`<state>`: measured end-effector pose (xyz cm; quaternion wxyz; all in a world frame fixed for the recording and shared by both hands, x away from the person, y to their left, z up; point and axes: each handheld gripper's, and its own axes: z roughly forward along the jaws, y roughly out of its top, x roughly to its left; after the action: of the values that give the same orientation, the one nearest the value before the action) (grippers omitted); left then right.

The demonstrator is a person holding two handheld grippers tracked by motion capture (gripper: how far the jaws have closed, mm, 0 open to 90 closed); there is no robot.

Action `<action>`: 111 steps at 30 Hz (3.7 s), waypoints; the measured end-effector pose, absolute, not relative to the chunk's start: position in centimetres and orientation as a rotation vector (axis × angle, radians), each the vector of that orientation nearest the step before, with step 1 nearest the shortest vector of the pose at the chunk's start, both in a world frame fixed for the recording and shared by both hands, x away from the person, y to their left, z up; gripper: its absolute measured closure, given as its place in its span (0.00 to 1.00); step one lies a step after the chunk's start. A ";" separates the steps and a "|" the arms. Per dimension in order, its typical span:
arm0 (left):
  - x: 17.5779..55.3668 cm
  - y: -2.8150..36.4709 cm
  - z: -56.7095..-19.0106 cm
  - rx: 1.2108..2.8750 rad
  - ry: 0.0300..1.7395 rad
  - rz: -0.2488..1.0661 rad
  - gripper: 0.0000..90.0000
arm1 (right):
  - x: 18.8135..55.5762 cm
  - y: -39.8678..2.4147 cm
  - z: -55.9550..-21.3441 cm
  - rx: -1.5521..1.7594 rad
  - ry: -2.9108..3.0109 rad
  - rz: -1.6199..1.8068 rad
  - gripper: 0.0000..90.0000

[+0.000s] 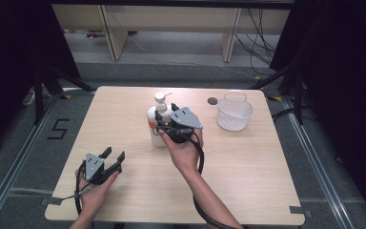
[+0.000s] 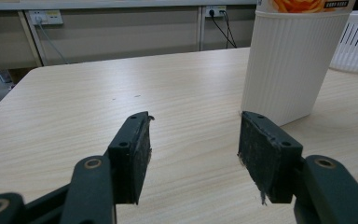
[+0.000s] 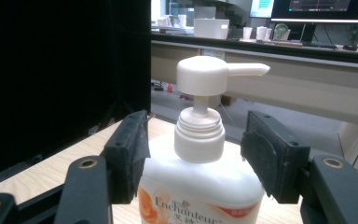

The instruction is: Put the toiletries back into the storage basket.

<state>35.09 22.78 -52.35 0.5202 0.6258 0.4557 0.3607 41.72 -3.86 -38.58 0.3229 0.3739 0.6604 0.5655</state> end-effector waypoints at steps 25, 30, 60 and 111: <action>35.1 22.8 -52.3 1.503 1.092 0.860 0.48 | 45.1 -1.9 -37.6 1.055 1.726 1.436 0.44; 35.2 22.7 -52.4 1.500 1.091 0.858 0.47 | 45.3 -1.6 -37.4 1.055 1.716 1.442 0.45; 35.3 22.9 -52.3 1.502 1.093 0.841 0.47 | 45.8 -1.0 -37.6 1.084 1.675 1.468 0.66; 35.3 22.7 -52.4 1.499 1.089 0.855 0.47 | 42.6 -8.6 -33.8 1.054 1.515 1.488 0.66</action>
<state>35.31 22.71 -52.39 0.5230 0.6261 0.4547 0.3572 42.65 -8.63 -33.83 0.3761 0.4119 0.5921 0.5816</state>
